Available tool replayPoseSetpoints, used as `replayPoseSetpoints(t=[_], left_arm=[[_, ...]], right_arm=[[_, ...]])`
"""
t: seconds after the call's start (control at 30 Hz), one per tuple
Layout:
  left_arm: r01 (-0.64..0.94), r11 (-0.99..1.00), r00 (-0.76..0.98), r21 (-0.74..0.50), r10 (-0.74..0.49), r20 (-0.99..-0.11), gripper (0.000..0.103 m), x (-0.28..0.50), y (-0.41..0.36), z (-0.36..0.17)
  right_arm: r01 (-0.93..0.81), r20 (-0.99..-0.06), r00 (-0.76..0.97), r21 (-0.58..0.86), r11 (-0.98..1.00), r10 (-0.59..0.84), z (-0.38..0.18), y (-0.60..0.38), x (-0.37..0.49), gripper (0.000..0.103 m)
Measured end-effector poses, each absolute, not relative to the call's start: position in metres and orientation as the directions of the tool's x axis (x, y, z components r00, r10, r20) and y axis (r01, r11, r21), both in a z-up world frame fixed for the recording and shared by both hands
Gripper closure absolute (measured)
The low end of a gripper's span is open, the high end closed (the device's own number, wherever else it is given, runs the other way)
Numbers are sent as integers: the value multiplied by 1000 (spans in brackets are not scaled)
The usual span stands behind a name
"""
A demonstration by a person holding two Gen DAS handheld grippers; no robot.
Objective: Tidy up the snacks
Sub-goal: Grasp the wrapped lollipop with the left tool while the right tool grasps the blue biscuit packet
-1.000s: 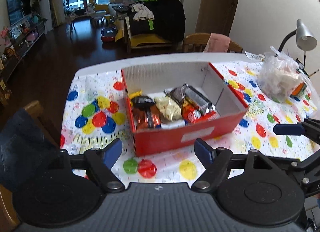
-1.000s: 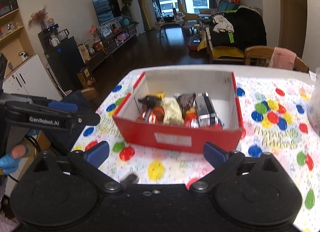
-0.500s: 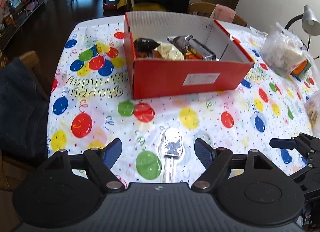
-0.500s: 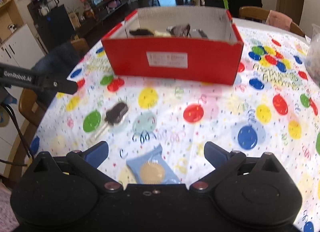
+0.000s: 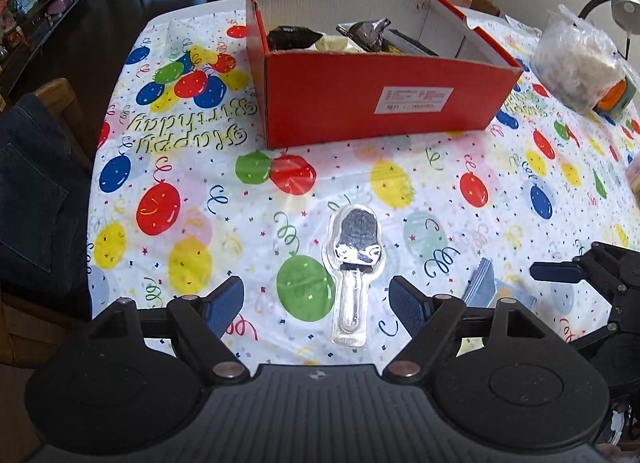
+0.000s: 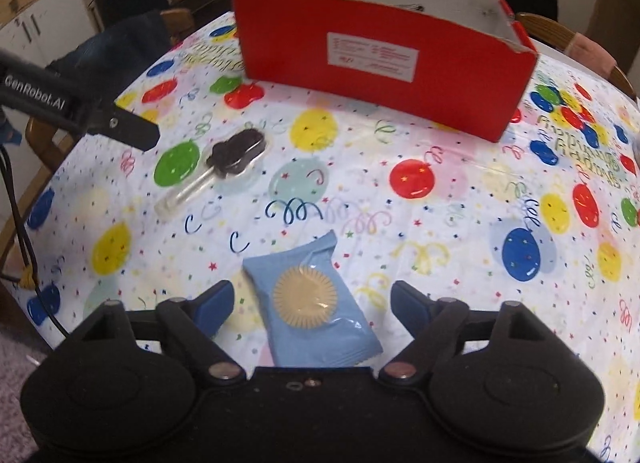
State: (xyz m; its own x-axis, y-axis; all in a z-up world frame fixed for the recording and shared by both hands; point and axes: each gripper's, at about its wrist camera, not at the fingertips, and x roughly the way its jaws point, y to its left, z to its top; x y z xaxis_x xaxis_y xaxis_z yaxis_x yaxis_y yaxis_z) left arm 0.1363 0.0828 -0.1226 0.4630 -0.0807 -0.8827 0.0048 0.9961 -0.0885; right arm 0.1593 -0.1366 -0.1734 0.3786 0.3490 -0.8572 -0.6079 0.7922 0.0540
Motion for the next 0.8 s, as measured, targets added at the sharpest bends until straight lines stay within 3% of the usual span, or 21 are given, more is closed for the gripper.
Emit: replayPoseSetpoints(t=[0.3, 0.57, 0.67, 0.8], left_arm=[[28, 994, 441, -101, -103, -891, 23, 139, 78, -129], [52, 993, 419, -102, -114, -901, 23, 147, 75, -137], [76, 992, 404, -96, -119, -907, 23, 155, 70, -141], [84, 993, 374, -87, -113, -921, 23, 169, 64, -149]], right_arm=[[-641, -872, 357, 31, 767, 334, -182, -131, 162, 43], [-664, -868, 350, 36, 747, 353, -182, -129, 164, 44], [-656, -864, 350, 50, 753, 363, -181, -132, 166, 52], [-629, -858, 343, 93, 772, 383, -179, -138, 169, 56]])
